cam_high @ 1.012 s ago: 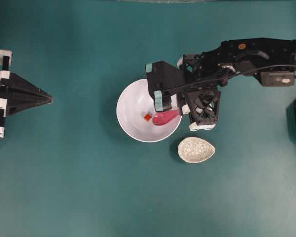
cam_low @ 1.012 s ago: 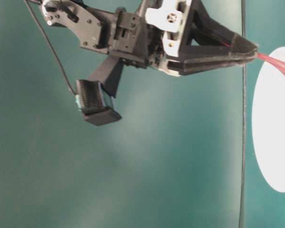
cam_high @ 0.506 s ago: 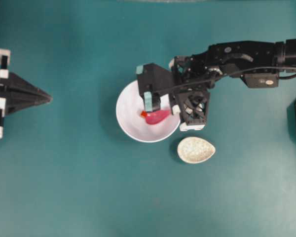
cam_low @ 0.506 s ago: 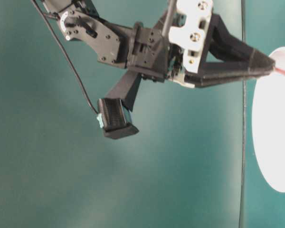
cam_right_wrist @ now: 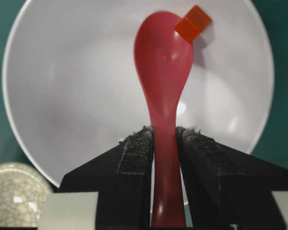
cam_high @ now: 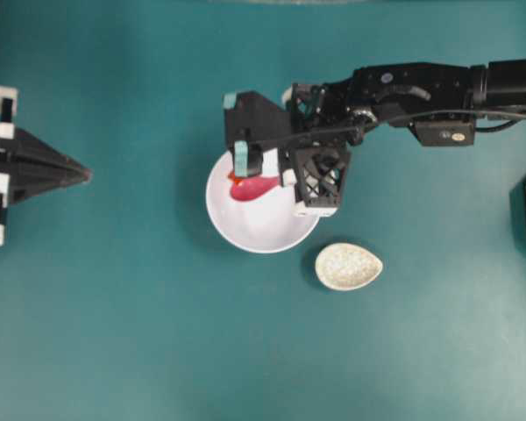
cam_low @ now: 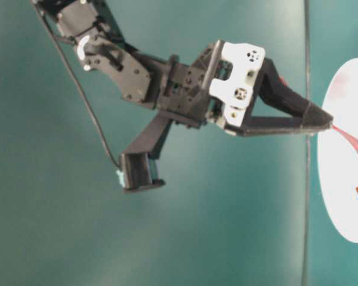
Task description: Grip the spoon and scoop the red block from the bowl with right arm.
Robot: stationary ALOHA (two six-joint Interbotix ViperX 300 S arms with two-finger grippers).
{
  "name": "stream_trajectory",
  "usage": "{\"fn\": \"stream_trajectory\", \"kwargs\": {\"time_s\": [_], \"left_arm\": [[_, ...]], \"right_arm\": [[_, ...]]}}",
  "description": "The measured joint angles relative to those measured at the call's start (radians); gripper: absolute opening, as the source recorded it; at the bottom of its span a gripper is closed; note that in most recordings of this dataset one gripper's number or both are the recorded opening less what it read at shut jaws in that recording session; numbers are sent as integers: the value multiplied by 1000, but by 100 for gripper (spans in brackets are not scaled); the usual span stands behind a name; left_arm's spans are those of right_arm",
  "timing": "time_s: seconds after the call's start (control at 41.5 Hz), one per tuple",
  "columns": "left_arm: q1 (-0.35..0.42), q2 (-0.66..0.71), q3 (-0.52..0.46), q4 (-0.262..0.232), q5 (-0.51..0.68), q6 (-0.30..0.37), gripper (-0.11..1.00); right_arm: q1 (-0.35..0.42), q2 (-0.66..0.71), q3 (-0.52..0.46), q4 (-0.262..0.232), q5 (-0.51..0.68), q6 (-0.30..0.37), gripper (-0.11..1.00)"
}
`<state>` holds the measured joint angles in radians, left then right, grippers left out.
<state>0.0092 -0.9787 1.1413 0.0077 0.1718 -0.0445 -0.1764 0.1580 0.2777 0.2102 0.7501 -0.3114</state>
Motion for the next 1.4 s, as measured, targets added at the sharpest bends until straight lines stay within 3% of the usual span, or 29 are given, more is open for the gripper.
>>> {"fn": "stream_trajectory", "kwargs": {"time_s": [1.397], "left_arm": [[0, 0, 0, 2, -2, -6, 0]], "right_arm": [[8, -61, 20, -8, -87, 9, 25]]}}
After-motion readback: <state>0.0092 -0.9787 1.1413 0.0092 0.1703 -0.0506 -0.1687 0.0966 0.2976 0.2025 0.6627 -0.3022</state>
